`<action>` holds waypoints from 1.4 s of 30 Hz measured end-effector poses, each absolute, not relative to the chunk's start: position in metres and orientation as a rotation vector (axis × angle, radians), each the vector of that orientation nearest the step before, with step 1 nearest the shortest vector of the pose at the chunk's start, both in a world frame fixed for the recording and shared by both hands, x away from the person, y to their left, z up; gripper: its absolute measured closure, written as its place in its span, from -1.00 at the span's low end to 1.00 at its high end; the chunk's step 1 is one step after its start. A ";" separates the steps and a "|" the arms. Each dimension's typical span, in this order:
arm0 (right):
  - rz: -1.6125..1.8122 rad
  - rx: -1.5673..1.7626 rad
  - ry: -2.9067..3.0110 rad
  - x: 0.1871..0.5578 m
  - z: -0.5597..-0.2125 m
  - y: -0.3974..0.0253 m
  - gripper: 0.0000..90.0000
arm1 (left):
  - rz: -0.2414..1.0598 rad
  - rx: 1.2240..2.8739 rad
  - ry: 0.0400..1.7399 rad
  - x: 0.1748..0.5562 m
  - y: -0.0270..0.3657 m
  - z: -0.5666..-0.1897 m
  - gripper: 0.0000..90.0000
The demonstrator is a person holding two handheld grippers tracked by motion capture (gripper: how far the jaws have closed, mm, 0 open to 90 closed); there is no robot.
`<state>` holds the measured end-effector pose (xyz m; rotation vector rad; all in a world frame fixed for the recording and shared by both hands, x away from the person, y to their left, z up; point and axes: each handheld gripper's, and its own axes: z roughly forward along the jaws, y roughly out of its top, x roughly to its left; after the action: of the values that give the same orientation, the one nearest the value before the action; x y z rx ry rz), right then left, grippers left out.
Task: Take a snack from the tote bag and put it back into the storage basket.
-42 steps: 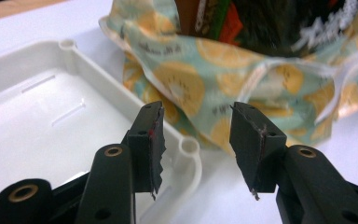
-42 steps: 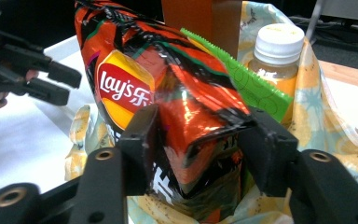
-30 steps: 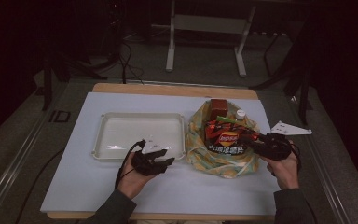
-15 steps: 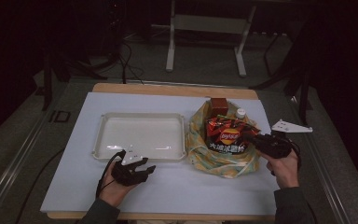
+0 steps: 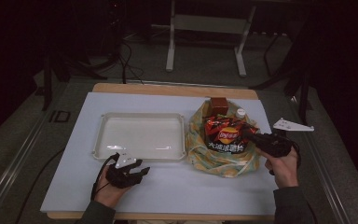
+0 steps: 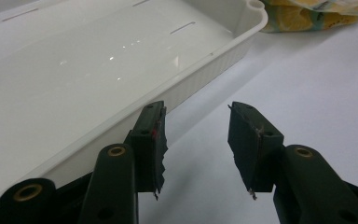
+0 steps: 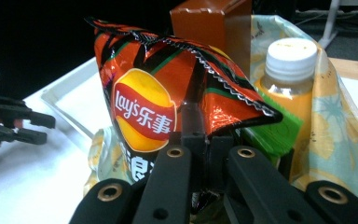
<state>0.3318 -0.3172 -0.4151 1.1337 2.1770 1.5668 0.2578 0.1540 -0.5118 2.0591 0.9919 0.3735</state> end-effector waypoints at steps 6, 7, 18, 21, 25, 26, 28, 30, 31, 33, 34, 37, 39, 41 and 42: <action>1.605 1.095 2.157 0.330 -0.404 -0.314 1.00 | 0.370 2.045 0.995 0.259 0.157 -0.515 0.25; 1.613 1.088 2.151 0.330 -0.402 -0.314 1.00 | 0.370 2.042 0.998 0.259 0.158 -0.516 0.25; 1.690 1.064 2.091 0.331 -0.385 -0.312 1.00 | 0.366 2.043 0.994 0.263 0.154 -0.519 0.25; 1.705 1.056 2.078 0.331 -0.380 -0.312 1.00 | 0.363 2.049 0.993 0.264 0.153 -0.520 0.25; 1.705 1.042 2.074 0.331 -0.371 -0.311 1.00 | 0.363 2.054 0.991 0.264 0.152 -0.521 0.25; 1.704 1.037 2.069 0.330 -0.369 -0.311 1.00 | 0.363 2.055 0.990 0.264 0.152 -0.521 0.26; 1.714 1.028 2.060 0.329 -0.365 -0.312 1.00 | 0.363 2.056 0.991 0.264 0.152 -0.521 0.25; 1.719 1.026 2.055 0.329 -0.362 -0.312 1.00 | 0.364 2.057 0.990 0.264 0.152 -0.521 0.25; 1.725 1.018 2.047 0.328 -0.358 -0.313 1.00 | 0.363 2.057 0.990 0.264 0.152 -0.521 0.25; 1.733 1.016 2.041 0.328 -0.355 -0.313 1.00 | 0.365 2.057 0.990 0.263 0.151 -0.521 0.25; 1.738 1.015 2.036 0.328 -0.353 -0.313 1.00 | 0.366 2.061 0.988 0.263 0.151 -0.521 0.25; 1.747 1.008 2.023 0.328 -0.347 -0.314 1.00 | 0.364 2.062 0.988 0.264 0.151 -0.521 0.25; 1.762 1.002 2.014 0.328 -0.343 -0.315 1.00 | 0.365 2.063 0.989 0.264 0.151 -0.521 0.25; 1.776 0.995 2.002 0.327 -0.337 -0.315 1.00 | 0.365 2.063 0.988 0.264 0.151 -0.521 0.25; 1.780 0.988 2.000 0.327 -0.335 -0.315 1.00 | 0.366 2.063 0.988 0.264 0.151 -0.521 0.25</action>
<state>0.3273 -0.3147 -0.3349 0.9884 2.0000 1.7801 0.2636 0.1507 -0.5213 2.0632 0.9882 0.3657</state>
